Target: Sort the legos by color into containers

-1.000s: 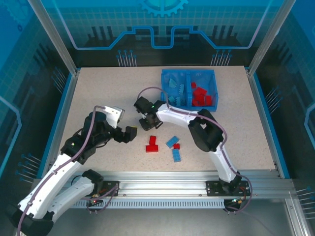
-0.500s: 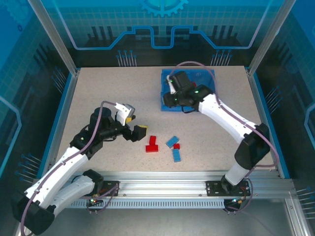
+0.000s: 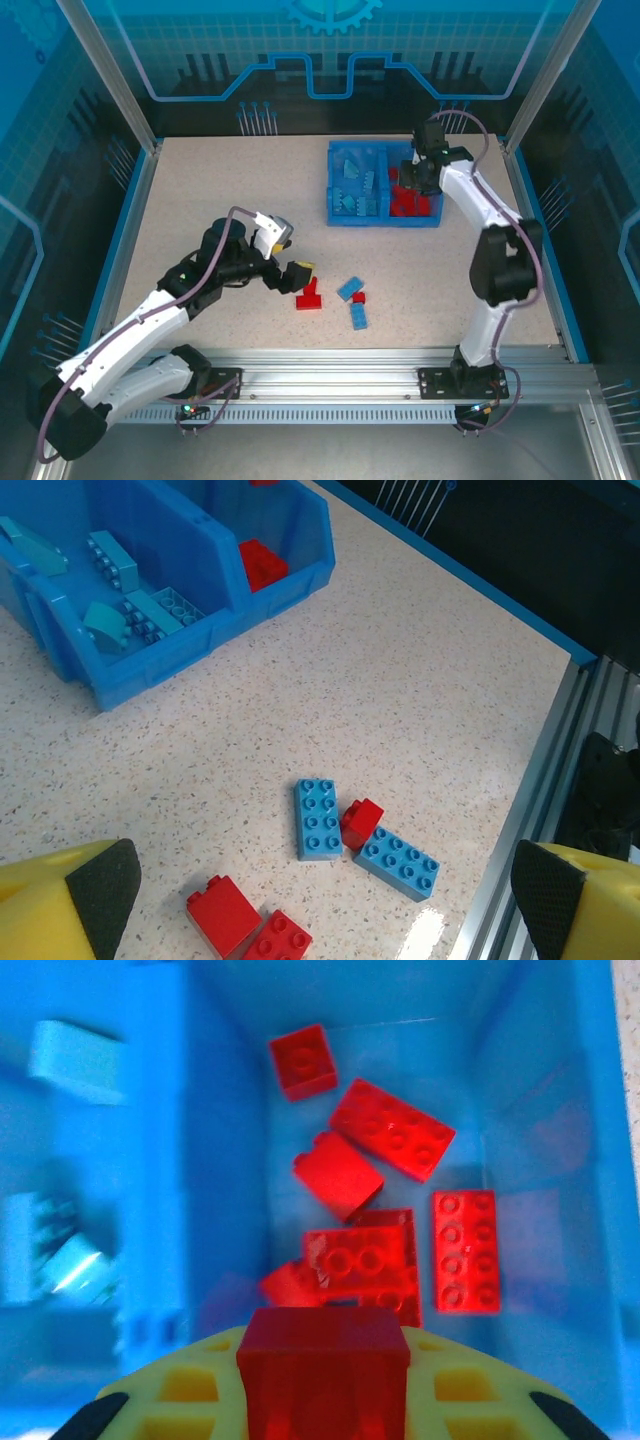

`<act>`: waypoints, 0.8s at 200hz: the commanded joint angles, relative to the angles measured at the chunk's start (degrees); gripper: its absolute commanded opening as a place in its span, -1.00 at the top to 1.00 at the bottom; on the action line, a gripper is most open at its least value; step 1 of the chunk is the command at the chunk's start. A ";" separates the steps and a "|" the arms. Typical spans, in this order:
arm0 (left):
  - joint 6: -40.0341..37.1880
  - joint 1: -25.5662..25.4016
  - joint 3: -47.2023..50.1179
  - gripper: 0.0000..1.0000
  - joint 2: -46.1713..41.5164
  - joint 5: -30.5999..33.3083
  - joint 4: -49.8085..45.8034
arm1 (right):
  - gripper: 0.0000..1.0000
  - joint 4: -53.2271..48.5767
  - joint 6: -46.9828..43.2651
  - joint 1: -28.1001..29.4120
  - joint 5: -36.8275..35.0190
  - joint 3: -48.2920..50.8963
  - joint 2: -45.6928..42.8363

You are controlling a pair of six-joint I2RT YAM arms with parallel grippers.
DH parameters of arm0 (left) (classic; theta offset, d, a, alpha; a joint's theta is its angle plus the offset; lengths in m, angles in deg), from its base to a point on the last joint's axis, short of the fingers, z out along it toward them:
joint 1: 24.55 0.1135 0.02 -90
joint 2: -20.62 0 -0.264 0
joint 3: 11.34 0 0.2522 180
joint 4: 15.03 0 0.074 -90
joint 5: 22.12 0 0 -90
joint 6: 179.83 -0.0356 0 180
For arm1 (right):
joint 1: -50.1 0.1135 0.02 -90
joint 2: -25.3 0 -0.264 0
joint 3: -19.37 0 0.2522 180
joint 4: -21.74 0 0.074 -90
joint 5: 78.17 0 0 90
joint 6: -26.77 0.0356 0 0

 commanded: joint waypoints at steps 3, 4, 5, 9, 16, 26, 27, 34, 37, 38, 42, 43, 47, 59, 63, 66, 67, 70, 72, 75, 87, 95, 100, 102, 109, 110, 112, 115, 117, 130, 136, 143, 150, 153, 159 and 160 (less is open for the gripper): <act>1.66 -0.50 -2.66 -0.97 1.13 4.58 -2.40 | 0.45 -4.02 -0.36 -1.55 -0.58 -8.96 8.41; 1.81 -0.52 -2.70 -0.97 1.17 4.72 -2.57 | 0.45 -4.11 -0.41 -1.60 -0.74 -9.24 8.74; 1.88 -0.48 -2.77 -0.97 1.24 5.14 -2.74 | 0.44 -4.24 -0.38 -1.62 -0.86 -9.68 8.99; 2.40 -0.53 -2.84 -0.97 1.53 6.80 -3.36 | 0.43 -4.62 -0.29 -1.81 -1.20 -10.98 10.12; 3.30 -0.51 -3.06 -0.97 2.35 9.73 -4.90 | 0.40 -5.38 -0.20 -2.09 -1.53 -13.20 11.90; 4.75 -0.46 -3.75 -0.97 3.52 13.54 -7.60 | 0.33 -6.59 -0.42 -2.35 -1.61 -16.49 13.91; 4.89 -0.45 -3.77 -0.97 3.64 13.86 -7.80 | 0.32 -6.71 -0.48 -2.31 -1.65 -16.73 14.12; 6.07 -0.47 -4.20 -0.97 4.41 15.84 -9.45 | 0.24 -7.57 -0.70 -2.37 -1.98 -18.75 15.23; 6.81 -0.46 -4.25 -0.97 4.66 16.59 -9.97 | 0.22 -8.04 -0.79 -2.43 -2.03 -19.63 15.70; 7.06 -0.50 -4.29 -0.97 4.78 16.79 -10.09 | 0.21 -8.23 -0.79 -2.48 -2.03 -19.93 15.81; 7.84 -0.45 -4.27 -0.97 5.15 17.45 -10.50 | 0.18 -8.75 -0.95 -2.53 -2.05 -21.05 16.33; 8.15 -0.45 -4.30 -0.97 5.25 17.57 -10.70 | 0.18 -8.89 -0.96 -2.53 -2.04 -21.26 16.43; 9.14 -0.37 -4.26 -0.97 5.55 17.93 -10.88 | 0.15 -9.44 -1.12 -2.58 -1.97 -22.23 16.84; 12.02 -0.44 -3.87 -0.97 6.47 18.21 -11.03 | 0.09 -10.85 -1.57 -2.62 -1.88 -24.65 17.48; 13.11 -0.43 -3.70 -0.97 6.76 18.09 -10.87 | 0.08 -11.31 -1.72 -2.70 -1.71 -25.22 17.45; 13.83 -0.44 -3.60 -0.97 7.02 17.91 -10.75 | 0.08 -11.58 -1.81 -2.85 -1.57 -25.66 17.49; 14.09 -0.44 -3.57 -0.97 7.11 17.89 -10.65 | 0.08 -11.67 -1.83 -2.86 -1.58 -25.76 17.49; 14.77 -0.44 -3.35 -0.98 7.36 17.66 -10.38 | 0.07 -11.89 -1.92 -2.87 -1.42 -26.01 17.41; 15.11 -0.38 -3.25 -0.97 7.52 17.55 -10.32 | 0.07 -12.03 -1.94 -2.92 -1.31 -26.14 17.28; 15.90 -0.44 -3.07 -0.97 7.81 17.39 -10.07 | 0.07 -12.17 -2.11 -2.89 -1.24 -26.28 17.13; 18.28 -0.42 -2.62 -0.97 8.85 16.66 -9.17 | 0.07 -12.62 -2.43 -2.98 -0.80 -26.41 15.96; 19.72 -0.40 -2.47 -0.97 9.50 16.36 -8.67 | 0.06 -12.68 -2.91 -2.97 -0.24 -26.03 14.84; 20.41 -0.40 -2.32 -0.97 9.96 16.03 -8.44 | 0.05 -12.49 -3.22 -3.02 0.06 -25.65 14.11; 20.65 -0.43 -2.33 -0.97 10.19 15.92 -8.38 | 0.05 -12.47 -3.32 -2.98 0.22 -25.50 13.82; 21.49 -0.44 -2.29 -0.98 10.92 15.44 -8.00 | 0.05 -12.70 -3.59 -3.00 0.49 -25.13 12.86; 21.61 -0.40 -2.30 -0.97 11.03 15.38 -7.96 | 0.04 -12.76 -3.64 -3.03 0.54 -25.05 12.72; 21.87 -0.39 -2.30 -0.97 11.23 15.27 -7.93 | 0.03 -12.84 -3.69 -2.98 0.67 -24.96 12.44; 22.19 -0.37 -2.37 -0.97 11.50 15.01 -7.88 | 0.02 -12.89 -3.89 -3.02 0.93 -24.77 11.98; 22.39 -0.45 -2.34 -0.97 11.65 14.87 -7.80 | 0.01 -12.96 -3.99 -3.00 1.08 -24.66 11.72; 23.24 -0.53 -2.57 -0.98 12.93 14.03 -7.67 | -0.14 -13.20 -4.78 -2.97 2.47 -23.96 9.99; 23.39 -0.62 -2.70 -0.97 13.42 13.78 -7.64 | -0.26 -13.35 -5.34 -3.09 3.39 -23.76 9.35; 23.40 -0.80 -2.95 -0.97 13.86 13.59 -7.65 | -0.34 -13.85 -5.62 -3.06 4.16 -23.75 8.71; 23.28 -0.99 -3.16 -0.97 14.28 13.55 -7.67 | -0.39 -14.52 -5.73 -3.08 4.33 -23.85 8.09; 23.19 -1.21 -3.28 -0.97 14.43 13.61 -7.68 | -0.40 -14.75 -5.82 -3.08 4.41 -23.84 7.68; 23.05 -1.59 -3.43 -0.98 14.57 13.63 -7.72 | -0.41 -14.92 -6.05 -3.07 4.71 -23.60 6.92; 23.01 -1.63 -3.53 -0.97 14.66 13.69 -7.78 | -0.41 -14.96 -6.06 -3.07 4.72 -23.50 6.76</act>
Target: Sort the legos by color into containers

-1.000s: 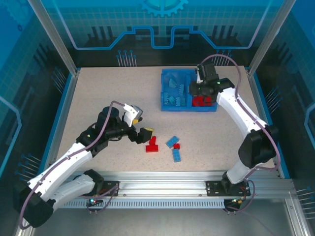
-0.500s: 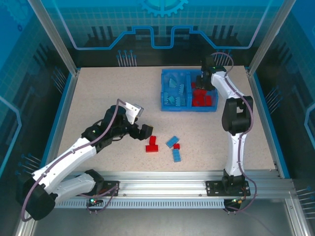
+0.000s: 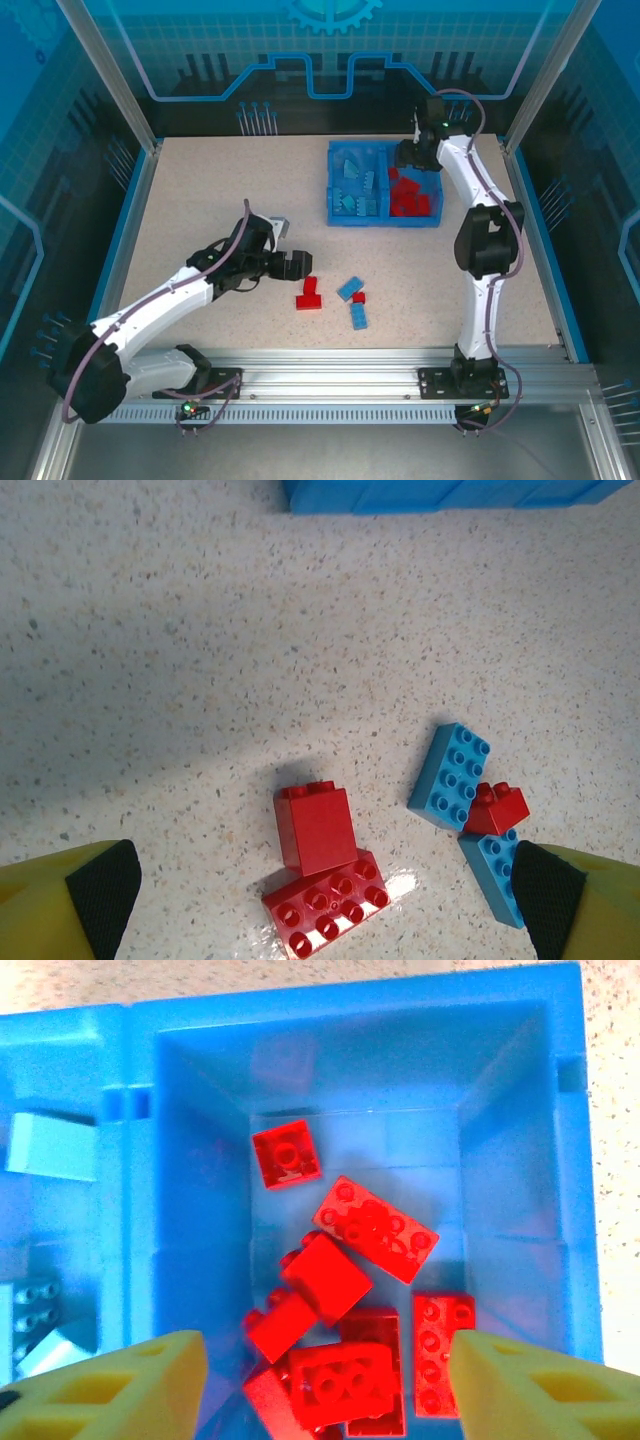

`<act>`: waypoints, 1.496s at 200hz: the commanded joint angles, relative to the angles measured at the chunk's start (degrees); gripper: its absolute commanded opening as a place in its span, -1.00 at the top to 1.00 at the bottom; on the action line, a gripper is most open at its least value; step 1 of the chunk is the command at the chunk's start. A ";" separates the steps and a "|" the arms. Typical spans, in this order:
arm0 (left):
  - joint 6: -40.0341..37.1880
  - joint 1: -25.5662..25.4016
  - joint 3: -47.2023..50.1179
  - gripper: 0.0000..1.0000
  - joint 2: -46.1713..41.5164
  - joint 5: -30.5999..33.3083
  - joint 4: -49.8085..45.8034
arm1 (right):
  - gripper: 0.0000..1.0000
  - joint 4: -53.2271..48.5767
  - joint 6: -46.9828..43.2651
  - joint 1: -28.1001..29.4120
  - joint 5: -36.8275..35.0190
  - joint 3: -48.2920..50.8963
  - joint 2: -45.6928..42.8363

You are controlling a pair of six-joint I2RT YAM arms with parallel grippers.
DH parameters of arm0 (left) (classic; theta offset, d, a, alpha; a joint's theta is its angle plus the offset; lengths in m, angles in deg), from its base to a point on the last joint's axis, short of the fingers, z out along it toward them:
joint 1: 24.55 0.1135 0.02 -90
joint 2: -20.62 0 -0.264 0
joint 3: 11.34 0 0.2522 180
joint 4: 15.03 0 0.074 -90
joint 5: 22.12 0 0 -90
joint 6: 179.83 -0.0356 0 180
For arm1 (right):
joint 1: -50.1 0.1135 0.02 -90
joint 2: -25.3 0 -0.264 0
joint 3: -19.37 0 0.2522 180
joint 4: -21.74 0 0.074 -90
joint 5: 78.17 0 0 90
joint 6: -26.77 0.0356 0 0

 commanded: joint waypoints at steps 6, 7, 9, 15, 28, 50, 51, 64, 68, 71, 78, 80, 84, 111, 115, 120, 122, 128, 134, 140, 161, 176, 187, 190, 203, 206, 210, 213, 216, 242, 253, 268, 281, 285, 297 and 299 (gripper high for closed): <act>1.85 -1.54 -1.13 -0.97 1.00 -1.15 0.45 | -0.41 -2.69 -1.81 -1.00 3.16 0.89 -6.18; 1.82 -1.53 -1.22 -0.97 1.03 -1.09 0.45 | -0.41 -2.69 -1.81 -0.97 3.15 0.93 -6.33; 1.78 -1.64 -1.22 -0.97 1.06 -1.05 0.50 | -0.41 -2.77 -1.81 -0.95 3.21 1.03 -6.66; 1.90 -2.04 -1.45 -0.97 1.24 -0.95 0.50 | -0.39 -3.00 -1.86 -0.98 3.59 1.27 -7.60; 2.38 -2.85 -1.82 -0.97 1.73 -0.83 0.62 | -0.33 -4.01 -1.90 -0.94 5.20 1.98 -10.10; 3.19 -5.88 -3.63 -0.97 3.80 0.36 0.54 | -0.27 -3.53 -1.55 -0.53 9.31 9.05 -17.94; 3.20 -6.03 -3.70 -0.97 3.80 0.41 0.58 | -0.27 -3.41 -1.55 -0.52 9.52 9.54 -18.41; 3.35 -8.09 -5.39 -0.97 6.31 0.46 0.81 | -0.27 -1.85 -1.80 0.02 12.84 16.49 -24.95; 3.23 -8.71 -6.11 -0.97 7.23 0.53 0.74 | -0.28 -1.39 -2.04 0.23 13.98 18.69 -27.03; 3.13 -9.20 -6.64 -0.98 7.94 0.47 0.70 | -0.29 -1.10 -2.17 0.48 14.69 20.50 -28.42; 2.40 -10.29 -8.10 -0.98 9.73 0.45 0.47 | -0.30 -0.72 -2.54 0.92 16.06 24.37 -32.07; 2.13 -10.66 -8.59 -0.97 10.22 0.46 0.41 | -0.31 -0.68 -2.57 1.06 16.37 25.37 -32.89; 1.50 -11.23 -9.42 -0.97 11.38 0.46 0.29 | -0.32 -0.58 -2.65 1.42 16.69 27.56 -35.23; -2.78 -13.75 -16.49 -0.92 19.71 1.87 -3.37 | -0.38 -2.36 -1.92 2.82 18.96 39.85 -47.15; -3.17 -13.86 -17.62 -0.91 20.79 1.91 -4.12 | -0.40 -2.83 -1.56 2.92 19.35 41.17 -48.66; -3.51 -14.08 -19.17 -0.90 22.53 1.87 -5.00 | -0.50 -3.47 -1.11 3.01 19.60 42.91 -50.25; -3.68 -14.18 -19.61 -0.90 23.20 1.89 -5.39 | -0.53 -3.71 -0.93 3.02 19.71 43.52 -50.86; -3.87 -14.48 -21.72 -0.89 25.00 1.98 -6.40 | -0.61 -4.61 -0.56 3.06 20.26 45.30 -52.88; -3.91 -14.86 -23.45 -0.89 27.14 2.40 -7.52 | -0.69 -5.32 -0.22 3.12 20.64 46.75 -54.54; -3.79 -15.49 -24.82 -0.88 28.97 3.26 -8.12 | -0.75 -5.95 0.08 3.11 20.84 48.02 -56.17; -2.62 -17.11 -30.07 -0.84 35.66 5.71 -10.53 | -0.95 -6.20 1.20 3.19 20.17 51.75 -60.36; -2.38 -18.09 -33.60 -0.81 40.00 6.65 -11.98 | -1.00 -6.67 2.24 3.04 18.99 53.17 -61.38; -1.97 -18.64 -35.25 -0.77 42.47 7.91 -12.39 | -1.00 -6.98 2.77 3.10 18.87 53.67 -61.57; -1.77 -18.65 -35.48 -0.76 43.00 8.24 -12.32 | -1.00 -7.13 2.95 3.04 18.85 53.75 -61.58; -0.93 -18.75 -36.31 -0.70 44.88 9.01 -11.97 | -1.00 -6.86 3.52 3.06 18.78 54.30 -61.97; -0.88 -18.75 -36.51 -0.69 45.27 9.14 -11.88 | -1.00 -6.75 3.62 3.03 18.78 54.44 -62.08; -0.79 -18.75 -36.84 -0.67 45.70 9.47 -11.93 | -1.00 -6.62 3.70 3.07 18.70 54.56 -62.24; -0.86 -18.71 -37.01 -0.66 46.10 9.57 -11.94 | -1.00 -6.51 3.77 3.10 18.63 54.63 -62.35; -0.99 -18.69 -37.26 -0.65 46.48 9.75 -12.01 | -1.00 -6.48 3.81 3.06 18.49 54.67 -62.46; -2.02 -18.69 -38.75 -0.48 49.41 10.13 -13.37 | -1.00 -6.68 3.73 3.06 17.47 54.57 -62.48; -2.22 -18.67 -38.84 -0.39 50.42 9.89 -13.65 | -1.00 -6.86 3.73 2.96 17.20 54.59 -62.21; -2.33 -18.66 -38.93 -0.27 51.45 9.78 -14.16 | -1.00 -6.81 3.96 3.02 17.20 54.65 -61.86; -2.50 -18.66 -38.81 -0.19 51.77 10.05 -14.74 | -1.00 -6.48 4.33 3.00 17.44 54.85 -61.67; -2.46 -18.64 -38.65 -0.18 51.73 10.12 -14.81 | -1.00 -6.39 4.46 2.97 17.54 54.93 -61.67; -2.58 -18.66 -38.21 -0.14 51.62 10.43 -14.98 | -1.00 -6.00 4.69 2.98 17.72 55.16 -61.58; -2.55 -18.66 -38.09 -0.14 51.61 10.47 -14.94 | -1.00 -5.91 4.69 3.01 17.73 55.19 -61.58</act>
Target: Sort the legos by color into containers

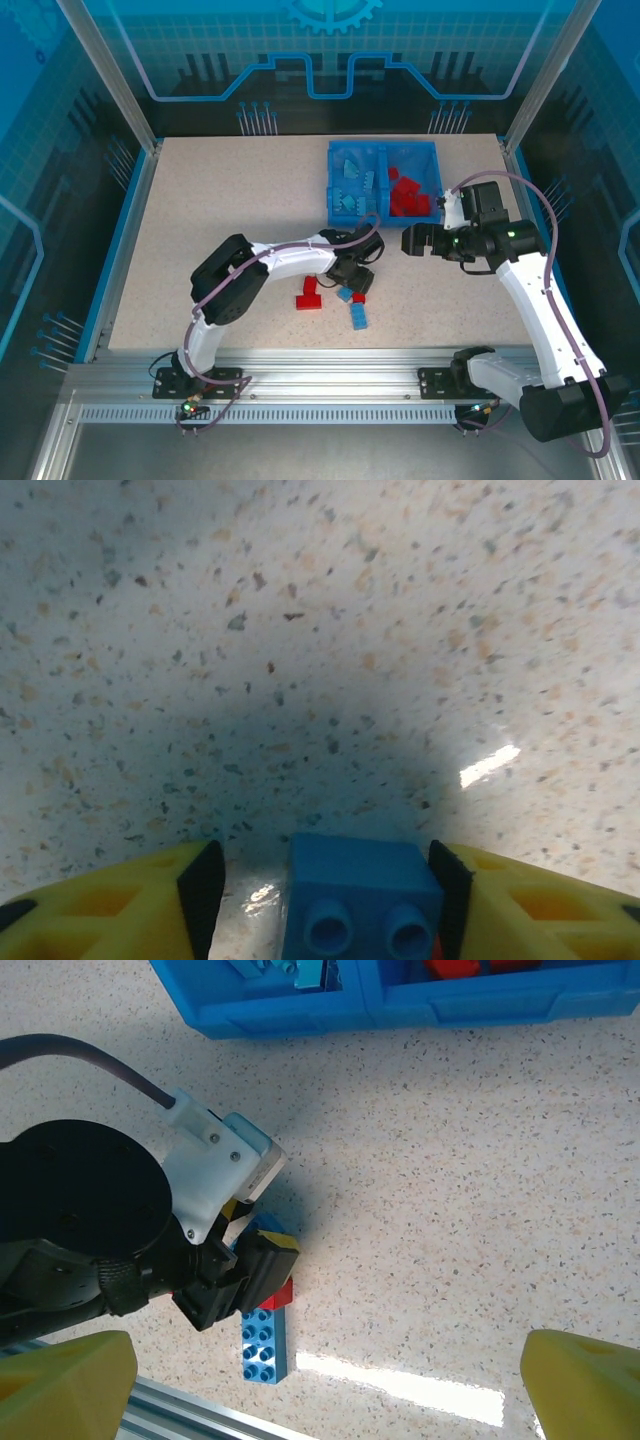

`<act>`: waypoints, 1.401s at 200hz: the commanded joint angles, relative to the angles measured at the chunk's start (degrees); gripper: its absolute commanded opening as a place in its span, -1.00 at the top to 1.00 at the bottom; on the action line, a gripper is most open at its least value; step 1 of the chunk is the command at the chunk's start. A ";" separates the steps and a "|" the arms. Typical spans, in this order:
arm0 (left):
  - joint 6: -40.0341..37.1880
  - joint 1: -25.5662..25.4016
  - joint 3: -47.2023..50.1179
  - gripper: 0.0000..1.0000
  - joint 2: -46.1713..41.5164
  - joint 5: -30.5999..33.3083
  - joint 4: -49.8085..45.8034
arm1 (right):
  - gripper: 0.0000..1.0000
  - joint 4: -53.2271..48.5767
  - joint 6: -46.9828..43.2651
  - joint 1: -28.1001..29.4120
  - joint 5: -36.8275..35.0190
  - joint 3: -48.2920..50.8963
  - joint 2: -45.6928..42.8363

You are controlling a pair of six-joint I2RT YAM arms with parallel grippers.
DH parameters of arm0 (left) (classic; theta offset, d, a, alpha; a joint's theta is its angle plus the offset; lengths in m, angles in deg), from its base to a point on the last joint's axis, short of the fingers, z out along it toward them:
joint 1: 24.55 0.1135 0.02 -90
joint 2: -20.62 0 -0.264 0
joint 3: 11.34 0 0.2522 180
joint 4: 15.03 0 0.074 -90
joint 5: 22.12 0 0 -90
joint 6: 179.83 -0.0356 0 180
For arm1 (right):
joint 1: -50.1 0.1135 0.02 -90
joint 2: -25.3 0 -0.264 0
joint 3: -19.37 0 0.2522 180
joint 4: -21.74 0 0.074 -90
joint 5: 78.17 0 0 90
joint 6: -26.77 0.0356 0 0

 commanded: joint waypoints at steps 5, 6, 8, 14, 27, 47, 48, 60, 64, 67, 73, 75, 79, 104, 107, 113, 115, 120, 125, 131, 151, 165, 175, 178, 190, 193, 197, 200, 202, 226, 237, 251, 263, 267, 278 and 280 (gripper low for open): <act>-0.58 0.07 -0.28 -0.12 0.64 1.49 -2.67 | -1.00 -0.01 1.28 0.56 0.07 0.74 0.03; -0.58 0.09 -0.24 -0.12 0.59 1.54 -2.66 | -1.00 0.01 1.29 0.58 0.07 0.75 0.07; -0.52 0.06 -0.11 -0.11 0.56 1.64 -2.65 | -1.00 0.03 1.30 0.59 0.07 0.76 0.08; -0.44 0.19 0.19 -0.09 0.46 2.21 -2.84 | -1.00 -0.01 1.30 0.52 0.07 0.80 0.12; 0.05 0.20 0.75 -0.03 0.23 2.96 -3.34 | -1.00 0.03 1.39 0.55 0.06 0.76 0.28; 1.91 0.29 2.38 0.00 -0.97 3.11 -3.79 | -1.00 0.01 1.48 0.57 0.13 0.67 0.29; 2.03 0.29 2.49 -0.01 -1.09 3.09 -3.79 | -1.00 0.02 1.48 0.58 0.14 0.67 0.29; 3.83 0.29 3.73 -0.04 -2.17 2.52 -3.65 | -1.00 0.08 1.46 0.52 0.11 0.67 0.27; 4.37 0.29 4.21 -0.08 -2.53 2.26 -3.39 | -1.00 0.11 1.48 0.58 0.09 0.75 0.37; 4.83 0.29 4.58 -0.10 -2.79 2.10 -3.16 | -1.00 0.20 1.50 0.58 0.07 0.76 0.38; 5.87 0.27 5.25 -0.14 -3.11 1.96 -2.97 | -1.00 0.37 1.64 0.58 0.15 0.84 0.46; 5.98 0.28 5.48 -0.15 -3.18 1.87 -2.90 | -1.00 0.45 1.70 0.59 0.15 0.91 0.47; 6.61 0.29 5.84 -0.15 -3.31 1.84 -2.86 | -1.00 0.55 1.73 0.59 0.23 0.97 0.59; 8.82 0.20 7.17 -0.11 -3.49 0.34 -3.01 | -1.00 1.38 2.18 0.66 0.86 1.33 1.16; 9.05 0.17 7.32 -0.09 -3.49 0.25 -2.90 | -1.00 1.48 2.26 0.61 0.93 1.33 1.20; 9.55 0.21 7.68 -0.06 -3.58 -0.02 -2.72 | -1.00 1.61 2.35 0.67 1.06 1.37 1.23; 9.66 0.20 7.76 -0.04 -3.65 -0.11 -2.71 | -1.00 1.61 2.36 0.72 1.04 1.35 1.30; 10.09 0.20 7.96 -0.01 -3.64 -0.29 -2.72 | -1.00 1.69 2.36 0.68 1.12 1.37 1.34; 10.41 0.20 8.05 0.04 -3.67 -0.43 -2.73 | -1.00 1.70 2.36 0.68 1.02 1.37 1.35; 10.78 0.20 8.17 0.10 -3.67 -0.50 -2.73 | -1.00 1.71 2.31 0.68 1.03 1.30 1.34; 11.36 0.22 8.14 0.24 -3.67 -0.63 -3.00 | -1.00 1.77 2.53 0.82 1.19 1.26 1.35; 11.73 0.41 7.92 0.25 -4.30 -0.69 -2.49 | -1.00 1.86 2.56 0.89 1.59 1.53 1.35; 12.18 0.87 7.83 0.26 -5.30 -0.61 -1.82 | -1.00 1.96 2.53 1.03 1.84 1.78 1.34; 12.24 0.99 7.67 0.27 -5.68 -0.61 -1.59 | -1.00 1.96 2.53 1.10 1.89 1.85 1.33; 12.26 2.00 6.88 0.27 -7.24 -0.08 -1.42 | -1.00 2.16 2.53 1.37 2.37 2.07 1.19; 12.12 2.22 6.53 0.27 -7.60 0.18 -1.42 | -1.00 2.27 2.58 1.45 2.47 2.03 1.09; 11.81 2.57 6.16 0.28 -8.10 0.63 -1.54 | -1.00 2.46 2.63 1.63 2.57 2.13 1.02; 11.60 2.82 5.74 0.27 -8.54 0.96 -1.57 | -1.00 2.56 2.77 1.73 2.69 2.16 0.87; 11.45 2.96 5.56 0.27 -8.82 1.19 -1.61 | -1.00 2.69 2.83 1.73 2.68 2.12 0.79; 8.94 5.14 1.58 0.28 -11.32 3.16 -1.73 | -1.00 3.54 3.65 2.35 2.55 1.95 0.23; 7.26 6.13 -0.99 0.28 -11.90 4.51 -1.88 | -1.00 3.69 4.09 2.54 2.36 1.81 0.21; 4.95 7.53 -5.08 0.28 -11.55 6.43 -2.23 | -1.00 3.81 4.37 2.65 2.26 1.81 0.21; 2.94 8.76 -9.06 0.28 -10.47 7.86 -2.67 | -1.00 3.77 4.55 2.72 2.09 1.81 0.20; 2.38 9.30 -10.56 0.28 -9.94 8.26 -2.80 | -1.00 3.73 4.63 2.78 2.04 1.81 0.21; 0.85 10.43 -14.73 0.29 -8.09 8.54 -3.47 | -1.00 3.53 4.76 2.91 1.85 1.73 0.05; 0.61 10.65 -15.29 0.28 -7.63 8.55 -3.69 | -1.00 3.48 4.80 2.99 1.83 1.73 -0.01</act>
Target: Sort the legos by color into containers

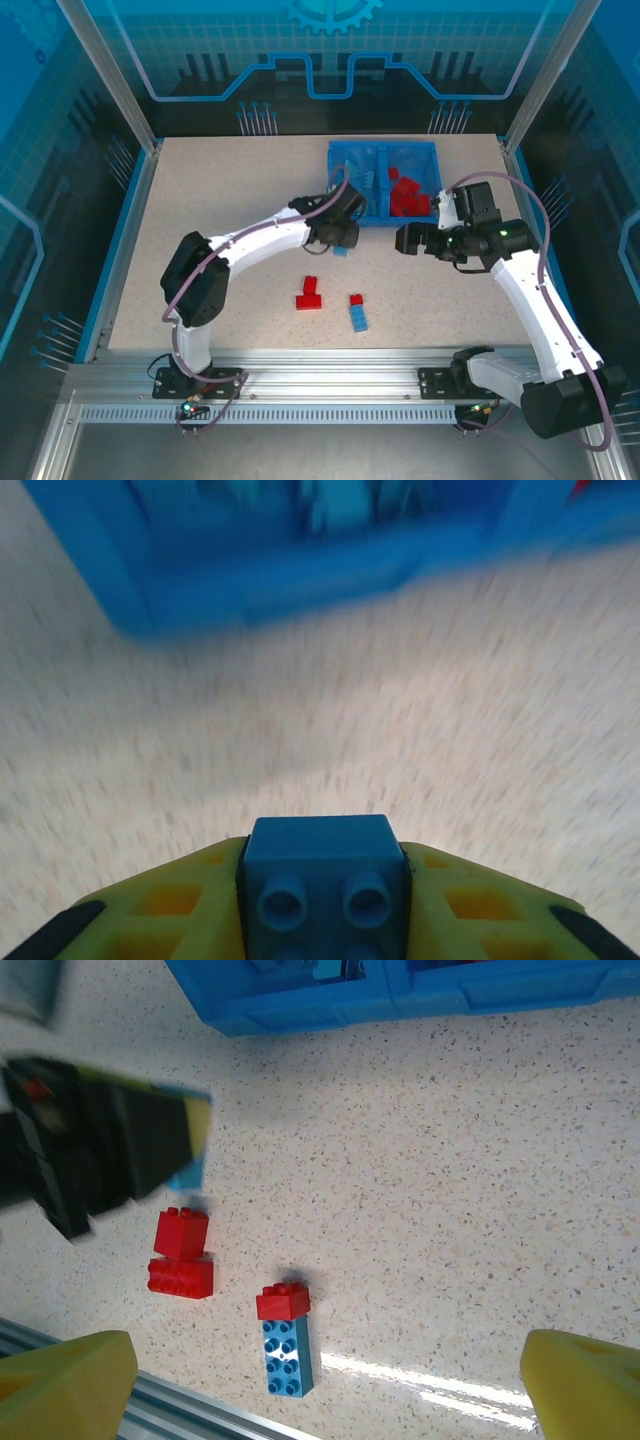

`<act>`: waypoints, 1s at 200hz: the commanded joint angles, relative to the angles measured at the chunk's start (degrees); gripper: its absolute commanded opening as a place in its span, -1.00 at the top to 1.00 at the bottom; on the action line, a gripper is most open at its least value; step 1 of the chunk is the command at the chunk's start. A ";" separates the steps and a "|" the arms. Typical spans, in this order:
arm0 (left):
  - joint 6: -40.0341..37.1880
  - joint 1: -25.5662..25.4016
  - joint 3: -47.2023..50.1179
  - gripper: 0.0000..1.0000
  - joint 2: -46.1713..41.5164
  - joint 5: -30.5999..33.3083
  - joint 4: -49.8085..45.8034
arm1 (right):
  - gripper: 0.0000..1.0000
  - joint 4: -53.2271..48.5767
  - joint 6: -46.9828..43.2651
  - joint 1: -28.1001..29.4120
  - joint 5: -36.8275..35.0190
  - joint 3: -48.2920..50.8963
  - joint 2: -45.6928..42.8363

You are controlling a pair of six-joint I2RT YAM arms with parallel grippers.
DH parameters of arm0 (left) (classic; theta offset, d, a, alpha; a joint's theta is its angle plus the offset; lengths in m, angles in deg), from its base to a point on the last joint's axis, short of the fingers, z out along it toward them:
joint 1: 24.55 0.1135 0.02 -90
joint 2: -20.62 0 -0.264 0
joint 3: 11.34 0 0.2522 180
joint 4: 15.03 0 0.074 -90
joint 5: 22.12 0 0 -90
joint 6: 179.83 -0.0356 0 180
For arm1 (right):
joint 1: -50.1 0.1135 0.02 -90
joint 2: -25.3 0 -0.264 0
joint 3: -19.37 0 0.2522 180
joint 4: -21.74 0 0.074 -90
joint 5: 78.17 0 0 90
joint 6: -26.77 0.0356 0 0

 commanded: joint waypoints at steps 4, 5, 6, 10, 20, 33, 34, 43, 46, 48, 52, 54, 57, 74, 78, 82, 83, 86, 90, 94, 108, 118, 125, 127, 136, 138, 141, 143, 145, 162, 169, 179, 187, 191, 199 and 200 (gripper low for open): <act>-5.71 2.51 -9.44 0.28 1.99 3.38 -2.51 | -1.00 0.34 1.29 1.18 0.12 0.12 -1.22; -5.79 2.62 -9.99 0.28 2.21 3.35 -2.70 | -1.00 0.34 1.30 1.20 0.09 0.13 -1.26; -5.92 2.68 -10.57 0.28 2.32 3.38 -2.89 | -1.00 0.34 1.34 1.21 0.07 0.13 -1.28; -6.43 2.95 -12.51 0.28 3.32 3.48 -3.41 | -0.99 0.27 1.43 1.19 -0.03 0.12 -1.37; -7.43 3.31 -16.66 0.27 5.31 4.08 -4.04 | -1.00 0.17 1.52 1.23 -0.26 0.13 -1.64; -8.65 3.96 -21.58 0.27 8.49 5.03 -3.87 | -1.00 -0.01 1.47 1.23 -0.39 -0.09 -1.66; -8.76 4.00 -21.99 0.27 8.76 5.10 -3.91 | -1.00 -0.06 1.48 1.22 -0.39 -0.11 -1.66; -9.91 4.32 -26.10 0.28 11.30 6.15 -4.46 | -1.00 -0.32 1.47 1.23 -0.38 -0.46 -1.49; -10.26 4.31 -27.56 0.28 12.30 6.71 -4.88 | -0.99 -0.51 1.39 1.22 -0.34 -0.60 -1.48; -10.68 4.38 -28.68 0.28 12.99 7.12 -5.04 | -1.00 -0.54 1.37 1.22 -0.31 -0.71 -1.42; -11.45 4.36 -30.77 0.28 14.28 7.81 -5.62 | -1.00 -0.69 1.38 1.27 -0.30 -0.95 -1.40; -11.81 4.32 -31.87 0.28 15.00 8.16 -6.02 | -1.00 -0.82 1.32 1.30 -0.30 -1.04 -1.37; -12.32 4.32 -33.48 0.28 15.99 8.64 -6.38 | -1.00 -0.93 1.30 1.37 -0.34 -1.14 -1.37; -15.10 4.51 -41.75 0.28 21.38 10.15 -7.70 | -1.00 -1.37 1.21 1.45 -0.82 -1.37 -1.80; -15.65 4.55 -43.67 0.28 22.64 10.18 -8.09 | -1.00 -1.51 1.21 1.43 -0.87 -1.29 -1.95; -16.09 4.56 -45.46 0.28 23.91 10.31 -8.56 | -1.00 -1.52 1.21 1.42 -0.93 -1.28 -2.11; -16.30 4.61 -46.15 0.28 24.20 10.33 -8.63 | -1.00 -1.51 1.21 1.45 -0.92 -1.28 -2.15; -16.72 4.61 -47.82 0.28 25.22 10.35 -8.99 | -1.00 -1.63 1.17 1.43 -0.92 -1.29 -2.25; -17.39 4.70 -50.13 0.27 26.61 10.50 -9.81 | -1.00 -1.75 1.13 1.41 -0.91 -1.28 -2.34; -18.02 4.78 -52.16 0.27 28.14 10.57 -10.75 | -1.00 -1.97 1.13 1.45 -1.03 -1.35 -2.46; -19.75 5.12 -62.64 0.27 34.03 10.88 -14.84 | -1.00 -2.94 0.79 1.43 -1.33 -1.70 -2.80; -20.92 5.39 -71.41 0.27 38.87 10.93 -18.68 | -0.99 -3.40 0.69 1.43 -1.83 -1.72 -3.20; -21.38 5.71 -75.71 0.27 41.02 10.50 -20.37 | -1.00 -3.59 0.71 1.48 -2.04 -1.67 -3.55; -21.11 5.85 -75.50 0.28 40.95 10.26 -20.30 | -1.00 -3.61 0.65 1.44 -2.14 -1.64 -3.62; -20.34 6.49 -72.77 0.27 40.09 8.69 -18.52 | -1.00 -3.56 0.75 1.43 -2.23 -1.54 -3.93; -20.52 6.55 -72.54 0.26 40.11 8.42 -18.36 | -1.00 -3.58 0.77 1.42 -2.23 -1.54 -3.94; -21.02 6.59 -72.53 0.25 40.25 8.24 -18.17 | -1.00 -3.61 0.84 1.44 -2.23 -1.61 -3.96; -21.26 6.55 -72.66 0.25 40.41 8.29 -18.12 | -1.00 -3.68 0.77 1.40 -2.23 -1.62 -3.95; -21.85 6.52 -72.78 0.25 40.52 8.46 -18.11 | -1.00 -3.79 0.77 1.46 -2.30 -1.69 -3.94; -23.10 6.71 -71.91 0.22 40.33 9.13 -17.60 | -1.00 -4.23 0.77 1.47 -2.36 -2.28 -3.78; -23.10 6.90 -71.95 0.22 40.41 8.99 -17.51 | -1.00 -4.37 0.75 1.47 -2.32 -2.48 -3.73; -23.10 6.96 -71.88 0.18 40.40 8.48 -17.15 | -1.00 -4.41 0.83 1.52 -2.32 -2.72 -3.59; -23.10 7.06 -71.88 0.13 40.32 8.21 -16.74 | -1.00 -4.42 0.89 1.50 -2.24 -2.83 -3.50; -23.10 7.05 -71.88 0.09 40.26 8.17 -16.48 | -1.00 -4.41 0.95 1.54 -2.23 -2.90 -3.55; -23.14 7.04 -71.88 -0.01 40.23 7.95 -16.12 | -1.00 -4.48 1.11 1.50 -2.14 -2.95 -3.50; -23.12 7.04 -71.88 -0.02 40.27 7.88 -16.10 | -1.00 -4.49 1.12 1.49 -2.14 -2.95 -3.55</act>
